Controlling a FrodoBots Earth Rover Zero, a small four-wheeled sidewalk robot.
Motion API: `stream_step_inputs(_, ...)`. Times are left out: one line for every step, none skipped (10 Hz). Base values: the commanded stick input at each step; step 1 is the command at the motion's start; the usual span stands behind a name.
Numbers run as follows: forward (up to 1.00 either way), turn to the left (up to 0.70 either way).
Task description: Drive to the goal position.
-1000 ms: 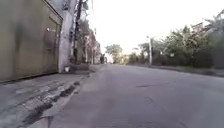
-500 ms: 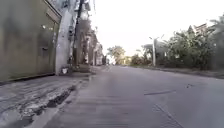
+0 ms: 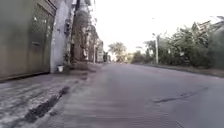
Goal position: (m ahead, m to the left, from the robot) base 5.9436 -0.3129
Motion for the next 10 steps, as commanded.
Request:
stream_step_inputs(1.00,0.00)
stream_step_inputs(1.00,0.00)
stream_step_inputs(1.00,0.00)
stream_step_inputs(1.00,0.00)
stream_step_inputs(1.00,0.00)
stream_step_inputs(1.00,0.00)
stream_step_inputs(1.00,0.00)
stream_step_inputs(1.00,0.00)
stream_step_inputs(1.00,0.00)
stream_step_inputs(1.00,0.00)
